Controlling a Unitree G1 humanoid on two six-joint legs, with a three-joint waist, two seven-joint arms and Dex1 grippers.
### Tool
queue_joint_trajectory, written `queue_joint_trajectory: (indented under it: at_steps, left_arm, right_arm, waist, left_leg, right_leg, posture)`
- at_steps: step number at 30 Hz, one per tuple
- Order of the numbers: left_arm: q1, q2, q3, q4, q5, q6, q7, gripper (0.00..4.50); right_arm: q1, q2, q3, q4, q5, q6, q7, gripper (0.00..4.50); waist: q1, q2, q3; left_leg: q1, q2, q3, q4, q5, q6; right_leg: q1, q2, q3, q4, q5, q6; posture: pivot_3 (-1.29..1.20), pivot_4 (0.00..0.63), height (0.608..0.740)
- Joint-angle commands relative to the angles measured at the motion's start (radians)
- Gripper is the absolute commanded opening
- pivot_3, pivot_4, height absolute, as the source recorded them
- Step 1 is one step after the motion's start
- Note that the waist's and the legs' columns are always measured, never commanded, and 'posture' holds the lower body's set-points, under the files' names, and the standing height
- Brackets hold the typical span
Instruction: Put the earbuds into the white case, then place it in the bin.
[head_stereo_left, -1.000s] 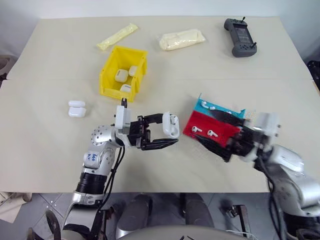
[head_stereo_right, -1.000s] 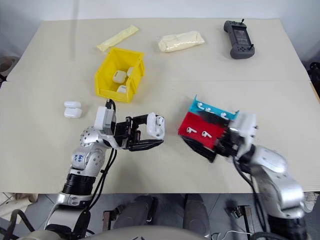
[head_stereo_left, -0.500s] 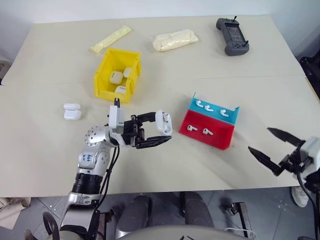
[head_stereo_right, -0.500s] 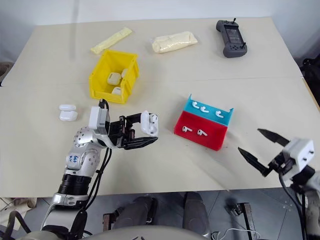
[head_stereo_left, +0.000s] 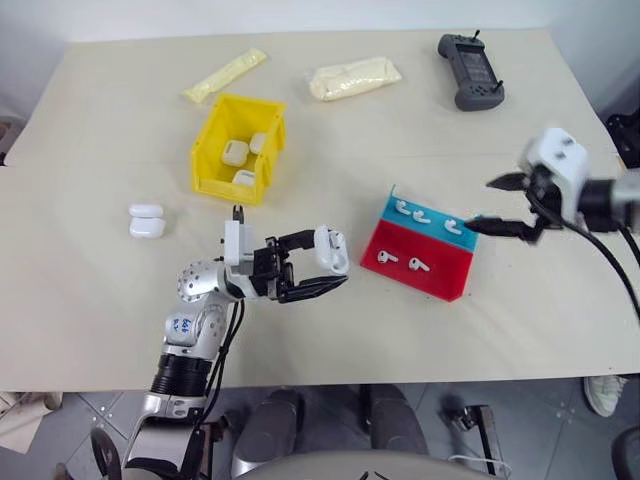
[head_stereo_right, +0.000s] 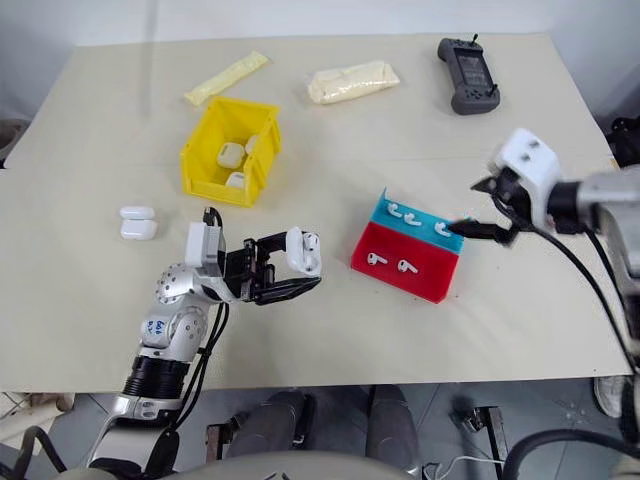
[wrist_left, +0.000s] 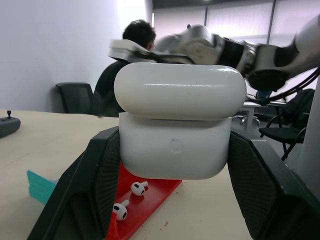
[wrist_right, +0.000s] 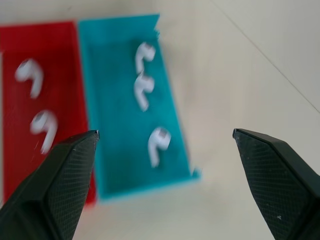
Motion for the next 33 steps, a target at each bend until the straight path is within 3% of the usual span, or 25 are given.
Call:
queue_joint_trajectory:
  at_steps: [1,6,11,14,20,32,33]
  left_arm:
    - [-0.003,-0.008,-0.007,-0.037,-0.002,-0.02,0.009,2.78]
    - [-0.009,-0.008,-0.017,-0.043,-0.003,-0.018,0.014,2.78]
    - [-0.007,-0.01,-0.026,-0.051,-0.001,-0.021,0.021,2.78]
    - [-0.005,-0.012,-0.027,-0.053,0.001,-0.023,0.027,2.78]
    - [-0.002,-0.014,-0.029,-0.056,0.002,-0.026,0.037,2.78]
    - [-0.002,-0.009,-0.025,-0.062,0.004,-0.033,0.051,2.78]
    - [-0.002,-0.008,-0.023,-0.061,0.004,-0.033,0.051,2.78]
  right_arm:
    - [-0.084,0.013,0.1,0.075,-0.096,-0.011,0.062,4.48]
    - [-0.18,0.068,0.217,0.194,-0.216,-0.094,0.124,4.48]
    - [-0.203,0.1,0.252,0.266,-0.293,-0.174,0.154,4.48]
    - [-0.205,0.118,0.263,0.292,-0.33,-0.216,0.167,3.92]
    - [-0.22,0.154,0.258,0.341,-0.384,-0.272,0.185,1.89]
    - [-0.243,0.203,0.261,0.446,-0.461,-0.368,0.198,1.89]
    - [-0.244,0.205,0.261,0.45,-0.465,-0.372,0.2,1.71]
  waist:
    - [0.004,0.0,0.0]
    - [-0.003,0.0,0.0]
    - [-0.003,0.0,0.0]
    - [-0.003,0.0,0.0]
    - [-0.004,0.0,0.0]
    - [-0.005,0.0,0.0]
    - [-0.006,0.0,0.0]
  left_leg:
    - [-0.001,0.0,-0.001,0.0,0.0,0.0]
    - [-0.013,-0.002,0.001,0.004,0.0,0.001]
    - [-0.013,-0.001,0.002,0.005,0.0,0.0]
    - [-0.013,-0.001,0.002,0.005,0.0,0.0]
    - [-0.013,-0.001,0.002,0.005,0.0,0.0]
    - [-0.012,-0.001,0.002,0.005,0.0,0.0]
    - [-0.012,-0.001,0.002,0.005,0.0,0.0]
  right_leg:
    - [0.0,0.0,-0.001,0.0,0.0,0.0]
    - [-0.013,-0.001,0.0,0.005,0.002,0.0]
    - [-0.014,0.0,-0.001,0.004,0.002,-0.001]
    - [-0.014,0.0,0.0,0.005,0.002,-0.001]
    - [-0.014,0.0,0.0,0.005,0.002,-0.001]
    - [-0.014,0.0,0.0,0.006,0.003,-0.001]
    - [-0.014,0.0,0.0,0.006,0.003,-0.001]
  posture:
    - [0.0,0.15,0.74]
    - [0.0,0.15,0.74]
    - [0.0,0.15,0.74]
    - [0.0,0.15,0.74]
    - [0.0,0.15,0.74]
    - [0.0,0.15,0.74]
    - [0.0,0.15,0.74]
